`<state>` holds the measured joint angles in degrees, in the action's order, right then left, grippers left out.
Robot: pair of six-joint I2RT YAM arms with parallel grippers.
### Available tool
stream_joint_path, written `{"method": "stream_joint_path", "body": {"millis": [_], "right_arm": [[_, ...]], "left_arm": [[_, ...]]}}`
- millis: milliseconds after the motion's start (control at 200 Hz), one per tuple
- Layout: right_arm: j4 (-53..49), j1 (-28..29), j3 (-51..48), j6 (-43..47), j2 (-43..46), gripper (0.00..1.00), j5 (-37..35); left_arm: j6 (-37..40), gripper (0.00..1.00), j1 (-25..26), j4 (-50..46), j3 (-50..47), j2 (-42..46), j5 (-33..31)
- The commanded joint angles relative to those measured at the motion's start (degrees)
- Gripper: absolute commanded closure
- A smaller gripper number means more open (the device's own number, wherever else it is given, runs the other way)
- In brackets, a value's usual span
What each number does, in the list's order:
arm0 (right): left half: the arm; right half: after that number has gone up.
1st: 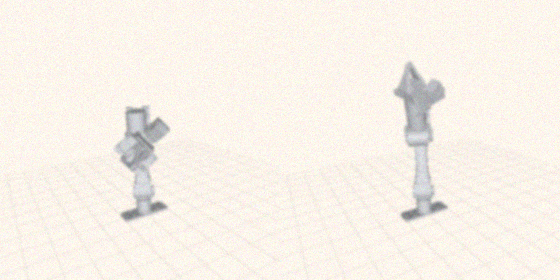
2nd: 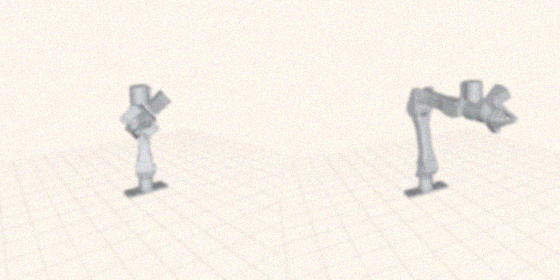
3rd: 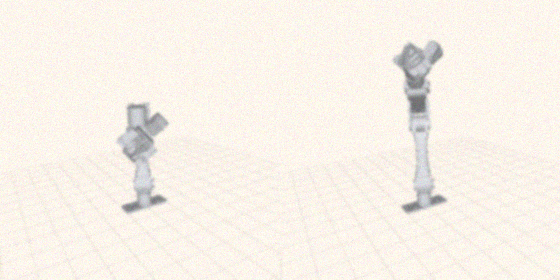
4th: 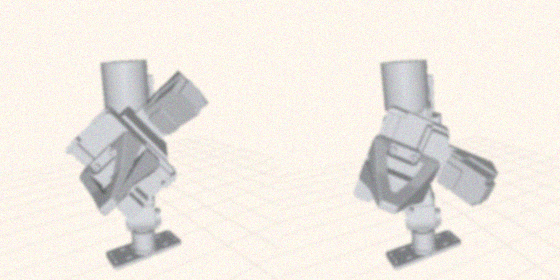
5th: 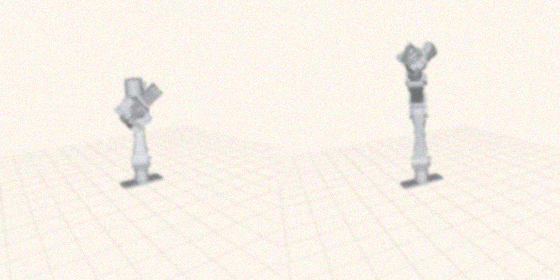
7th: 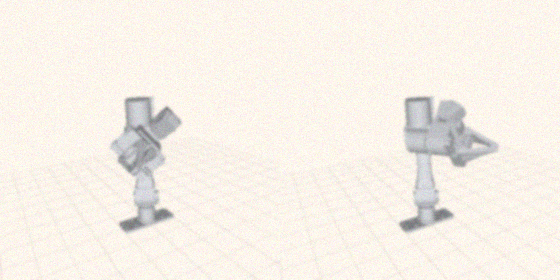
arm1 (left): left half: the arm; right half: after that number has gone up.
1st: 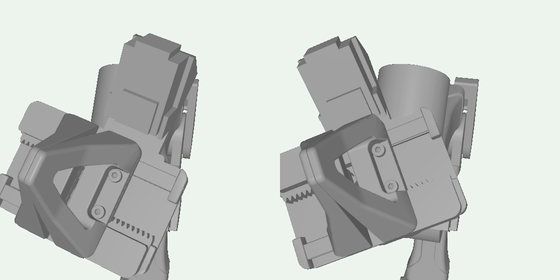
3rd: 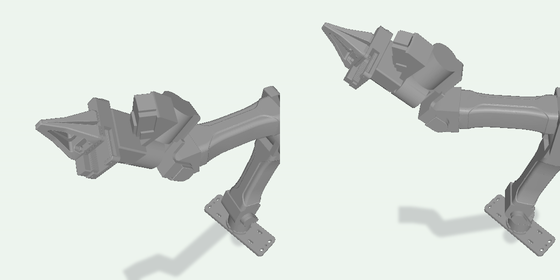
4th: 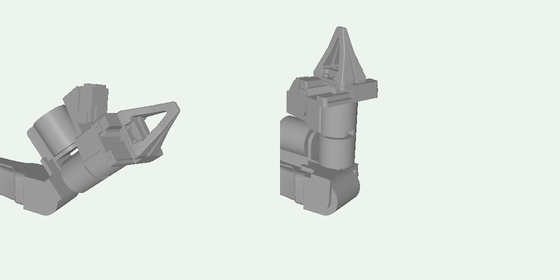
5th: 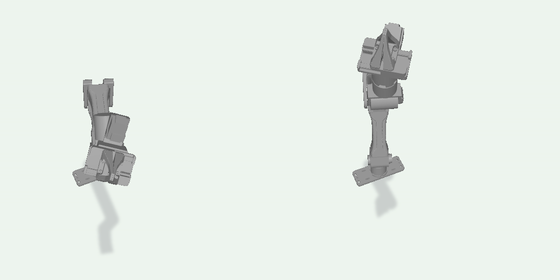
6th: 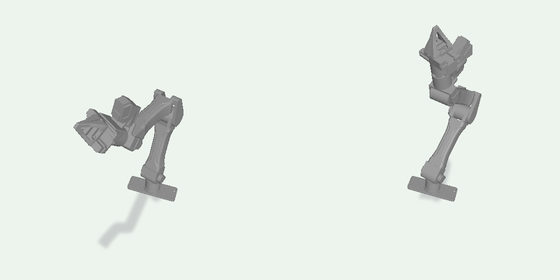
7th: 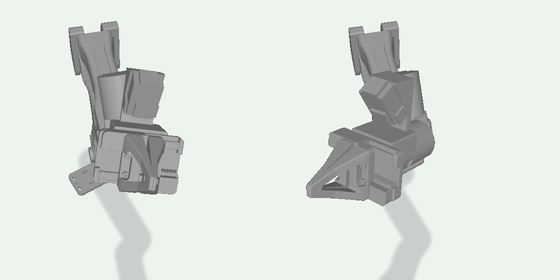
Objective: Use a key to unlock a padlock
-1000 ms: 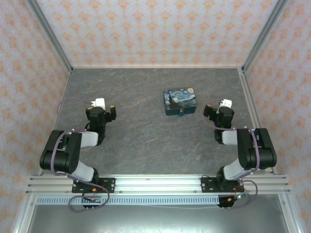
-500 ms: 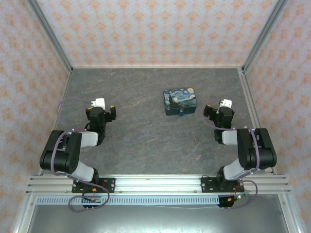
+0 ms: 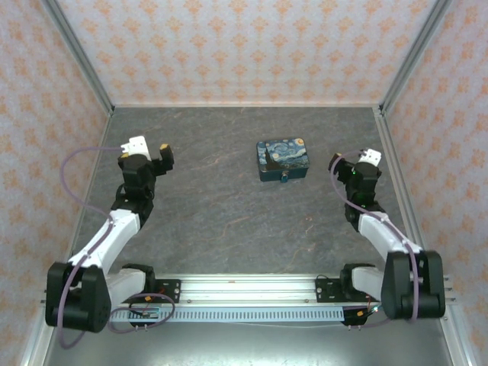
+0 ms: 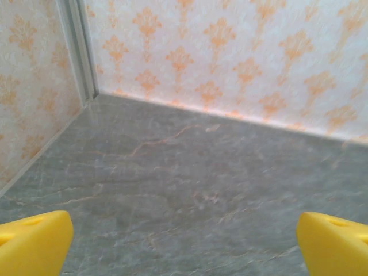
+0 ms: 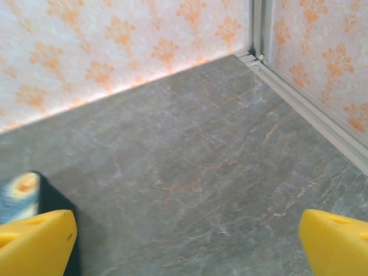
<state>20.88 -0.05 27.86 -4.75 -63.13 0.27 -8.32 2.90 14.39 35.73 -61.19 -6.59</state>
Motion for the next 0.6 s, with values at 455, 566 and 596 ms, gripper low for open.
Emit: {"method": "stream_joint_path", "body": {"millis": [455,566,596], "right_arm": [[-39.4,3.6,8.6,-19.7,6.3,0.02,22.6],[-49.8,5.3,10.5,-19.2,5.1,0.10,18.4],[-51.4,5.7,10.5,-19.3,4.7,0.13,17.7]], "left_arm": [[-26.0,0.00,14.8,-25.2,18.1,-12.2,19.7],[-27.3,0.00,19.7,-23.5,18.2,-14.7,19.0],[-27.4,0.00,20.7,-23.1,18.2,-15.3,18.3]]}}
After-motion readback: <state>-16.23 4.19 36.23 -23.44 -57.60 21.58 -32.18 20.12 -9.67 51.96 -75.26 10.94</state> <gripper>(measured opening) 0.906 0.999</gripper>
